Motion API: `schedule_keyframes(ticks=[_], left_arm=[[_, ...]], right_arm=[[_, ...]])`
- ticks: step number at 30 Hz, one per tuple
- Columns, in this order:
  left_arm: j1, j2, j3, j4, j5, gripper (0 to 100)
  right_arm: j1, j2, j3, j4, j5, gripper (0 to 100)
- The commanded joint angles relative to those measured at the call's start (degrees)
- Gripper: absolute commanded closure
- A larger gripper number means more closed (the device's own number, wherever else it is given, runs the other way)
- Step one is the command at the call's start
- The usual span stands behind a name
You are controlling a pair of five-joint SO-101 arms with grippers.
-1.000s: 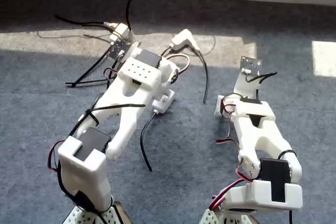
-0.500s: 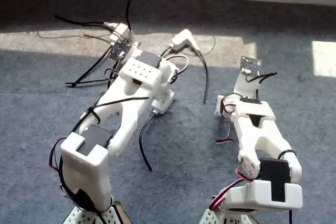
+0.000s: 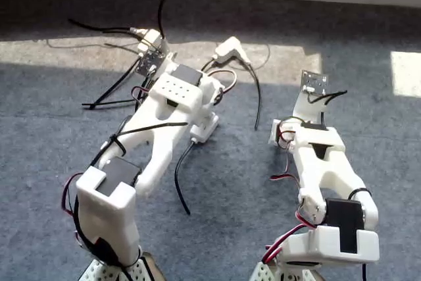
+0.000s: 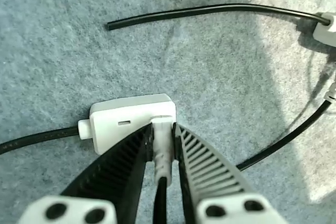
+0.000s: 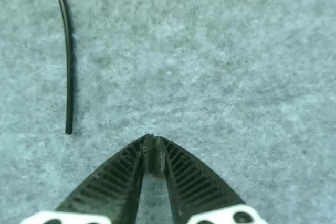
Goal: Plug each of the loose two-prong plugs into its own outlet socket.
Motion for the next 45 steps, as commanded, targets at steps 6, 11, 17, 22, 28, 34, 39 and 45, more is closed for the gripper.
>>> schedule_keyframes(ticks=[6, 11, 17, 22, 28, 34, 39, 45], left_arm=[[-0.13, -0.13, 5.41, 6.07, -6.07, 99], [-0.84, -0.13, 5.41, 10.37, -6.59, 99], [-2.42, 0.31, 5.93, 16.62, -13.89, 99], [-2.51, 0.4, 6.02, 17.41, -23.12, 99], [-3.91, 0.4, 6.02, 17.49, -31.56, 99], [-6.02, -0.22, 5.23, 18.81, -44.4, 92], [-8.66, -0.31, -0.04, 22.68, -53.71, 87], [-9.54, -0.31, -14.46, 26.46, -74.37, 80]], right_arm=[[-0.48, -0.04, -0.22, -0.92, -0.26, 99.2], [-0.48, -0.04, -0.22, -0.92, -0.26, 99.2], [-0.48, -0.04, -0.22, -0.92, -0.26, 99.2], [-0.48, -0.04, 0.04, -2.33, -0.26, 99.2], [-0.48, -0.04, 0.13, -2.42, -0.26, 99.2], [-0.48, -0.04, 0.04, -2.42, -0.26, 99.2], [-0.48, -0.04, 0.04, -2.42, -0.26, 99.2], [-0.48, -0.04, 0.04, -2.51, -0.26, 99.2]])
